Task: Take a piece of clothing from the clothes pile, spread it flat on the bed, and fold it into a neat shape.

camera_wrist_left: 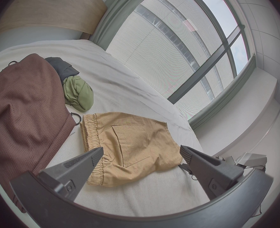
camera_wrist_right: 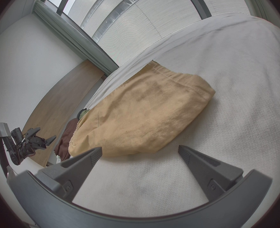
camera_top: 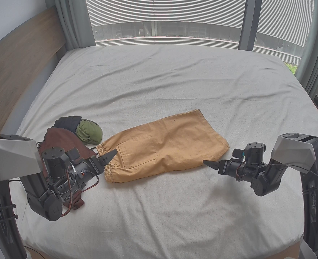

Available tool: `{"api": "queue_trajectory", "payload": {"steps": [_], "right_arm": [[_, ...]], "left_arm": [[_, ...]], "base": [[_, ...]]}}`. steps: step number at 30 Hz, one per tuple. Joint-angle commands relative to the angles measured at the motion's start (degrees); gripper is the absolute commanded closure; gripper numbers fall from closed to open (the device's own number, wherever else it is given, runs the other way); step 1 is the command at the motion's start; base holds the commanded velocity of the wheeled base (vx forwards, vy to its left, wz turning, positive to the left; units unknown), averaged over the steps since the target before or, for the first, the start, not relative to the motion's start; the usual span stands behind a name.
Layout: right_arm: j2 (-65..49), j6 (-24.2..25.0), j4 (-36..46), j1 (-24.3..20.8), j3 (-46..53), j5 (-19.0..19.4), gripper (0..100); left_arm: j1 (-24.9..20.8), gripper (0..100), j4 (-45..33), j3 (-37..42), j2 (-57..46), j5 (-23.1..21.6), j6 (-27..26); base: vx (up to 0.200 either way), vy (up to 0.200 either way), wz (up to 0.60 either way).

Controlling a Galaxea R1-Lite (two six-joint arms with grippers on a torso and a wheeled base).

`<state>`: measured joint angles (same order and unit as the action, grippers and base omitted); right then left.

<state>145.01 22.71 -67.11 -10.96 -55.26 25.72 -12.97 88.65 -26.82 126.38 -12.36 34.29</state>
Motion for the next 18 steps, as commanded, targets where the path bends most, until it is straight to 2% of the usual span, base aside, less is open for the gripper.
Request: {"api": "queue_trajectory", "payload": {"steps": [1,9,13,18], "right_arm": [[2.91,0.4,0.05,-1.7,-1.87,-1.2,0],[5.73,1.99,-0.13,-4.25,-5.82,-2.69,0],[7.04,4.45,-0.74,-5.3,-7.67,-4.72,0],[8.27,5.59,-0.74,-6.0,-9.78,-4.98,0]], "left_arm": [[0.05,0,0.03,-0.08,0.09,-0.03,0.07],[0.14,0,0.03,-0.25,0.01,-0.03,0.07],[0.05,0,0.03,-0.25,0.01,0.06,0.07],[0.05,0,0.03,-0.25,-0.08,0.06,0.07]], "base": [[0.0,0.0,0.0],[0.0,0.0,0.0],[0.0,0.0,0.0],[0.0,0.0,0.0]]}}
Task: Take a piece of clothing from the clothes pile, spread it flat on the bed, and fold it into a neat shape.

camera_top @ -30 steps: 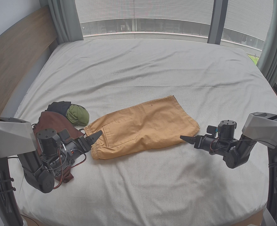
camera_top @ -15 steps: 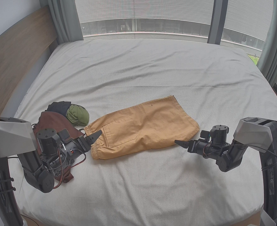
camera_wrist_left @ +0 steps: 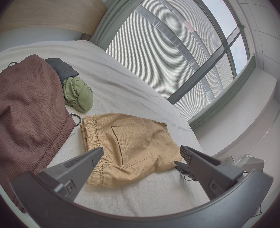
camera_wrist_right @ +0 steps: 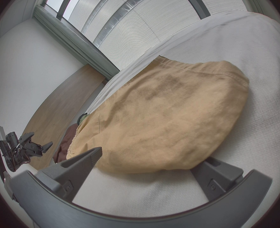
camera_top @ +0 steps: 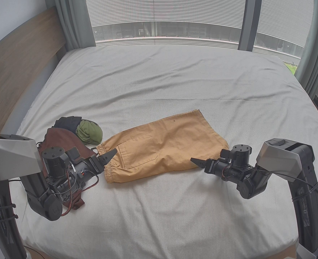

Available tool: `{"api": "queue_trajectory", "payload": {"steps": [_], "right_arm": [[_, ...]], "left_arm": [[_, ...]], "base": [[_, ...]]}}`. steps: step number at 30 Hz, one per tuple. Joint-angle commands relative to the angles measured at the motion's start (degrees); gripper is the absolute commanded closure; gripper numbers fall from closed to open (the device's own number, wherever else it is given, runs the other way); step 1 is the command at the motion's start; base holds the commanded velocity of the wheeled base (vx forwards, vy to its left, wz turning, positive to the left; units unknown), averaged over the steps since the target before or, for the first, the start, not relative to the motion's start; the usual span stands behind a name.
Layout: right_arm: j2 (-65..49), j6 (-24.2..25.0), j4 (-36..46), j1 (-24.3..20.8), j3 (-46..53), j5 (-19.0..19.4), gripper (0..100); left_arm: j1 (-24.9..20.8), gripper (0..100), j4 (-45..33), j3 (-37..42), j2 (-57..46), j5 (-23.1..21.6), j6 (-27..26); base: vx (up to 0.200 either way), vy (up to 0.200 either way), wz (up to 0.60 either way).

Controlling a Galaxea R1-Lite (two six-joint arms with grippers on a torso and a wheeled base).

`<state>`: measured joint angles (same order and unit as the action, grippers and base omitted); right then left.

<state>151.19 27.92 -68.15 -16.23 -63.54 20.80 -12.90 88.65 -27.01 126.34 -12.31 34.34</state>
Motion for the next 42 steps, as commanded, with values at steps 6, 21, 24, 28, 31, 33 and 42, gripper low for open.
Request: {"api": "queue_trajectory", "payload": {"steps": [6,21,24,28,31,33,42], "right_arm": [[3.68,2.49,0.21,-1.79,-4.31,-1.29,0],[6.84,10.14,-1.55,-2.32,-12.05,-3.13,0],[7.81,10.14,-1.55,-2.32,-13.63,-5.59,0],[7.98,10.14,-1.55,-2.41,-13.89,-6.21,0],[7.98,10.14,-1.55,-2.41,-13.81,-6.3,0],[7.98,10.14,-1.55,-2.41,-13.72,-6.3,0],[7.02,10.05,-1.64,-2.5,-11.7,-6.38,100]], "left_arm": [[-0.02,0,0.03,-0.06,-0.04,0.01,0.02],[-0.02,0,0.03,-0.14,-0.04,-0.08,0.02],[-0.02,0,0.03,-0.14,-0.04,0.01,0.02],[-0.02,0,0.03,-0.14,-0.13,-0.08,0.02],[-0.02,0,0.03,-0.14,-0.13,-0.08,0.02],[0.07,0,0.03,-0.14,-0.13,-0.08,0.02],[0.15,0,0.03,-0.23,0.04,-0.08,0.02]], "base": [[0.0,0.0,0.0],[0.0,0.0,0.0],[0.0,0.0,0.0],[0.0,0.0,0.0],[0.0,0.0,0.0],[0.0,0.0,0.0],[0.0,0.0,0.0]]}}
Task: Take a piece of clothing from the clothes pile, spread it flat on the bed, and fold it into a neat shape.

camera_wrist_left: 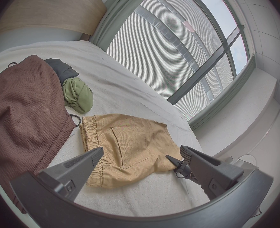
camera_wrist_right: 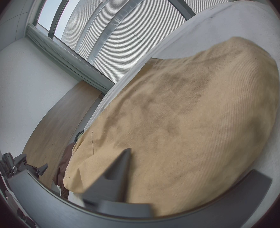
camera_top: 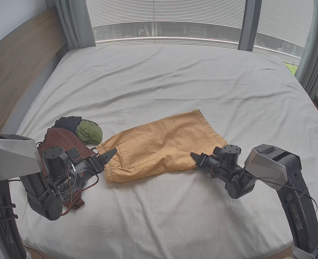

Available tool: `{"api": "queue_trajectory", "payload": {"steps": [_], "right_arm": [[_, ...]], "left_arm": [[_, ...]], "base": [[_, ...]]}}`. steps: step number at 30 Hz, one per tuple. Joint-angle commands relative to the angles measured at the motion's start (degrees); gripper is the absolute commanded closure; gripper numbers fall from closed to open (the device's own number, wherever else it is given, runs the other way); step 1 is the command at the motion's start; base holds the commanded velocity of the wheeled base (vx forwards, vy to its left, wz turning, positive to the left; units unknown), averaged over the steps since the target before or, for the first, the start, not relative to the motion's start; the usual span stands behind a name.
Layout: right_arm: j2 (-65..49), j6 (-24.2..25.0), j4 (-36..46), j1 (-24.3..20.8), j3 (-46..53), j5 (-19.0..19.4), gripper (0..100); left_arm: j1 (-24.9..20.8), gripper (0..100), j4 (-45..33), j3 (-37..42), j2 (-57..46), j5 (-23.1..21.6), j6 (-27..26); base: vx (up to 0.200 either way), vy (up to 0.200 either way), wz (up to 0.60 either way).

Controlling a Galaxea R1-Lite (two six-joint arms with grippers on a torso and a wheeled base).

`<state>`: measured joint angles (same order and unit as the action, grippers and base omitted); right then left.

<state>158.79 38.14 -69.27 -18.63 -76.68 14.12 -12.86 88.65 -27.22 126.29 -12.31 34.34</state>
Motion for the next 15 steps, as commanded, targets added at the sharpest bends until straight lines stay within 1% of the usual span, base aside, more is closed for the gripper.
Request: {"api": "queue_trajectory", "payload": {"steps": [1,6,12,13,15], "right_arm": [[-1.03,-0.18,-0.69,-0.09,2.06,0.3,100],[-2.79,-0.79,-1.75,-0.27,4.26,0.21,100],[-6.48,-3.78,-1.22,-0.27,9.09,0.21,100],[-7.71,-5.1,-1.31,-0.27,11.99,0.21,100],[-8.06,-5.45,-1.4,-0.27,13.05,0.21,100]], "left_arm": [[0.2,0,0.03,-0.11,0.0,-0.08,0.02],[0.29,0,0.03,-0.11,-0.08,-0.08,0.11],[0.47,0,0.03,-0.2,-0.26,-0.08,0.11],[0.47,0,0.03,-0.2,-0.26,-0.08,0.11],[0.56,0,0.03,-0.2,-0.26,-0.08,0.2]], "base": [[0.0,0.0,0.0],[0.0,0.0,0.0],[0.0,0.0,0.0],[0.0,0.0,0.0],[0.0,0.0,0.0]]}}
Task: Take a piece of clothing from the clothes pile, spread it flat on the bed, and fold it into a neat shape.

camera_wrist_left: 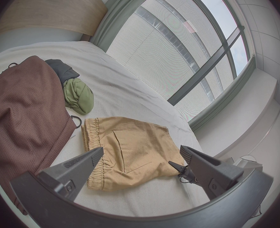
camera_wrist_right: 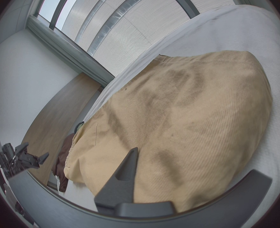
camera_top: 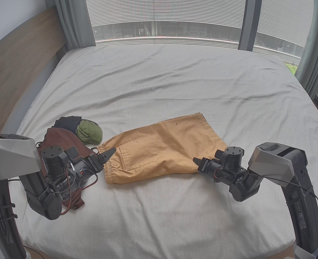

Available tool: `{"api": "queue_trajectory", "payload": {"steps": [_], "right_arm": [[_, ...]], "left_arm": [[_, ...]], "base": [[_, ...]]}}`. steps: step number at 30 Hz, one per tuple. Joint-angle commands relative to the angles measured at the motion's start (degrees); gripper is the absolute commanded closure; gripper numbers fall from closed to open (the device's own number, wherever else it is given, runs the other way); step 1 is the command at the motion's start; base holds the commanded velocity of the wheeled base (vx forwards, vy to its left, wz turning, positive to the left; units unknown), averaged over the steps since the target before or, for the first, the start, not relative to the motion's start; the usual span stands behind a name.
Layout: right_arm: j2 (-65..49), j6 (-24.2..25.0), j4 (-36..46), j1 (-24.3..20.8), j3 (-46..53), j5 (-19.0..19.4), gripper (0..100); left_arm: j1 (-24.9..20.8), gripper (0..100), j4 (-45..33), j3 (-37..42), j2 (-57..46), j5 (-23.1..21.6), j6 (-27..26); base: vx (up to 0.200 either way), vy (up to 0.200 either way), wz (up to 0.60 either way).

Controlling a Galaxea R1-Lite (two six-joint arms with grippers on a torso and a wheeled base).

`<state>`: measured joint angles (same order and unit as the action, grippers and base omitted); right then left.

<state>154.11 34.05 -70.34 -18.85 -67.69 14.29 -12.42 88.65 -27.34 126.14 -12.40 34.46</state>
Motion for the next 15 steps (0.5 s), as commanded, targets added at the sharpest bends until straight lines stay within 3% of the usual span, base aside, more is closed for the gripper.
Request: {"api": "queue_trajectory", "payload": {"steps": [1,15], "right_arm": [[-4.17,-2.58,-0.76,-0.14,6.79,-0.05,100],[-9.62,-6.45,-6.39,-0.23,24.54,-1.54,100]], "left_arm": [[0.12,0,0.03,-0.08,-0.01,0.01,0.08],[0.12,0,0.03,-0.08,-0.36,0.01,0.08]], "base": [[0.0,0.0,0.0],[0.0,0.0,0.0]]}}
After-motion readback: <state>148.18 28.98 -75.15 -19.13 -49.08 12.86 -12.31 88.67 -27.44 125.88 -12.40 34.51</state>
